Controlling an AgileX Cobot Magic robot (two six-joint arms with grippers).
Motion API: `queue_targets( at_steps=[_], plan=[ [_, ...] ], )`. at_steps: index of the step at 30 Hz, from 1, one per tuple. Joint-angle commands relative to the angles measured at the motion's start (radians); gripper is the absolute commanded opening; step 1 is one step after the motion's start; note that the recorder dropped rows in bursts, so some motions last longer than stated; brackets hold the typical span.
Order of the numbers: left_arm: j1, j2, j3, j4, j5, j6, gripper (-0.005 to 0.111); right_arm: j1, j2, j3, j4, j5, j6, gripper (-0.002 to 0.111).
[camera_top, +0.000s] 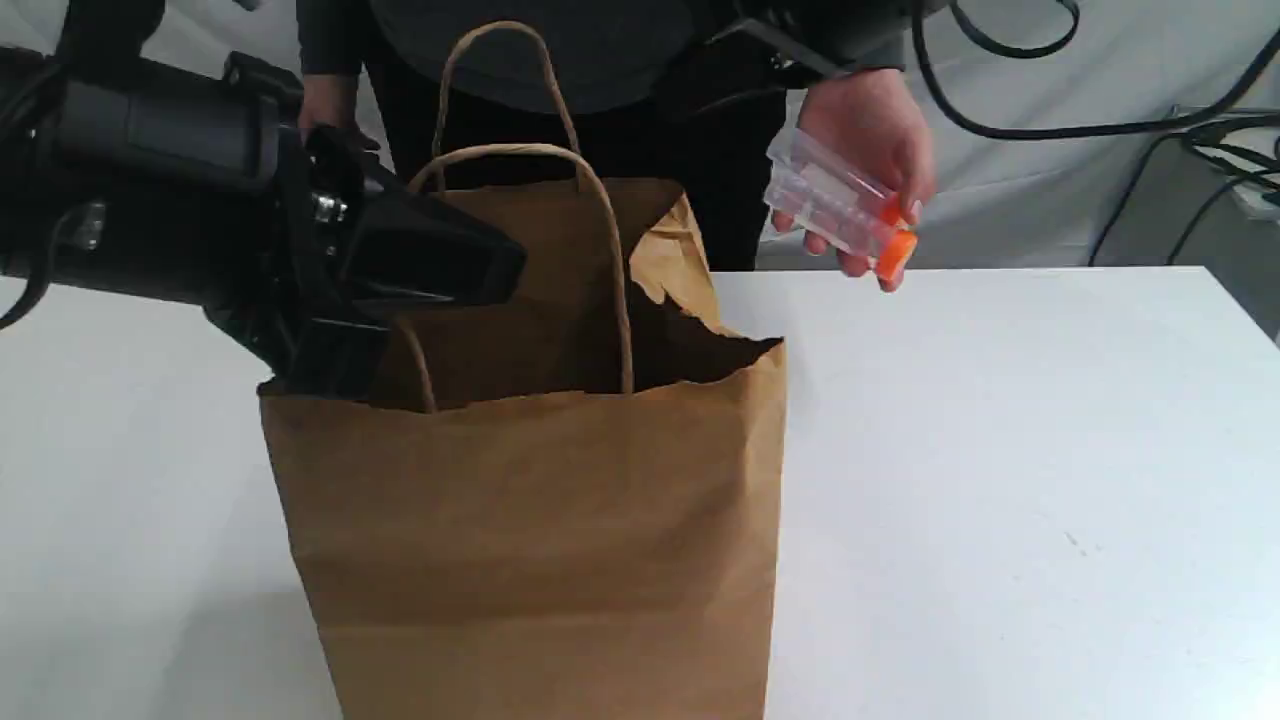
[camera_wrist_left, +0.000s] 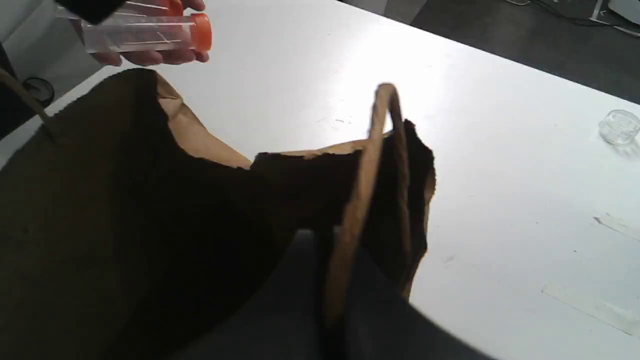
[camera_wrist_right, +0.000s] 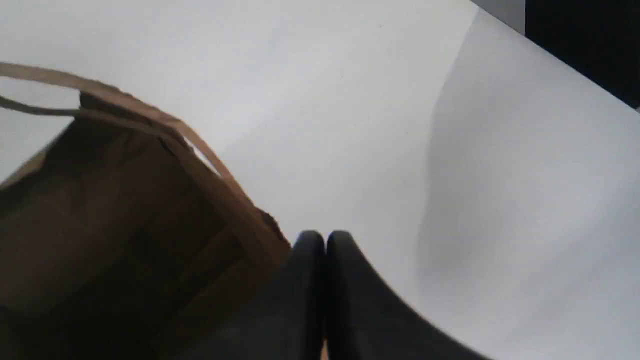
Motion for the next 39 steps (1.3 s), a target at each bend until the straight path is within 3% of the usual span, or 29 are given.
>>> queue_targets(
  at_steps=[1, 5, 7, 10, 13, 29, 39],
  plan=[
    [-0.007, -0.002, -0.005, -0.005, 0.0, -0.011, 0.0, 0.03, -0.003, -0.007, -0.08, 0.013, -0.005, 0.0],
    [-0.007, -0.002, -0.005, -0.005, 0.004, -0.011, 0.0, 0.057, -0.003, -0.007, -0.142, 0.042, -0.003, 0.005],
    [-0.007, -0.002, -0.005, -0.005, 0.004, -0.011, 0.0, 0.057, -0.003, -0.007, -0.138, 0.052, -0.001, 0.013],
    [-0.007, -0.002, -0.005, -0.005, 0.004, -0.011, 0.0, 0.057, -0.003, -0.007, -0.137, 0.052, -0.001, 0.034],
    [-0.007, -0.002, -0.005, -0.005, 0.004, -0.011, 0.0, 0.057, -0.003, -0.007, -0.137, 0.046, -0.001, 0.045],
    [-0.007, -0.002, -0.005, -0.003, 0.004, -0.011, 0.0, 0.057, -0.005, -0.007, -0.096, -0.058, -0.037, 0.047],
    [-0.007, -0.002, -0.005, -0.003, 0.004, -0.011, 0.0, 0.057, 0.047, -0.007, -0.167, -0.032, -0.038, 0.056]
  ],
)
